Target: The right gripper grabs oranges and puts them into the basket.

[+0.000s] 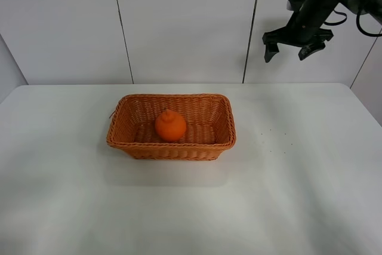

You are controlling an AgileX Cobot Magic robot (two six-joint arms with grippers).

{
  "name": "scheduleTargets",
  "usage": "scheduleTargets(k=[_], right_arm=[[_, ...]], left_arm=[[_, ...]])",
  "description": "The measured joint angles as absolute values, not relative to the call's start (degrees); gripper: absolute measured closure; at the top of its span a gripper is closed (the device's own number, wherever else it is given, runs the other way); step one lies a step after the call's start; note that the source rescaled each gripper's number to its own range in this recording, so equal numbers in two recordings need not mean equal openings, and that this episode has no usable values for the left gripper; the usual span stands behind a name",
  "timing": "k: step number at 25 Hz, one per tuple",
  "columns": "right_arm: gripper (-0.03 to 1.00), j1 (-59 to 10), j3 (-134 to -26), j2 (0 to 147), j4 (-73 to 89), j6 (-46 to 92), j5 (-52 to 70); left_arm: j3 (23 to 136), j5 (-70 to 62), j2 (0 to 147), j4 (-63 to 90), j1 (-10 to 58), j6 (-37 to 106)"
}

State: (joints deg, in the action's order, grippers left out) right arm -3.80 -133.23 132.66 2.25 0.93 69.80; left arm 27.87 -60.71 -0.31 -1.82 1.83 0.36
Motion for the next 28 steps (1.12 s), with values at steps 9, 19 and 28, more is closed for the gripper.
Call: scheduleTargets(k=[9, 19, 28], right_arm=[[-0.01, -1.4, -131.4, 131.4, 3.4, 1.0, 69.8], [-0.01, -1.4, -111.9, 116.3, 3.7, 1.1, 69.7], [-0.01, -1.4, -74.4, 87.4, 3.9, 1.1, 69.6]], left_arm=[[27.9, -60.7, -0.3, -1.8, 1.8, 0.4], [27.9, -60.7, -0.3, -1.8, 1.8, 0.4], [27.9, -60.7, -0.3, -1.8, 1.8, 0.4]])
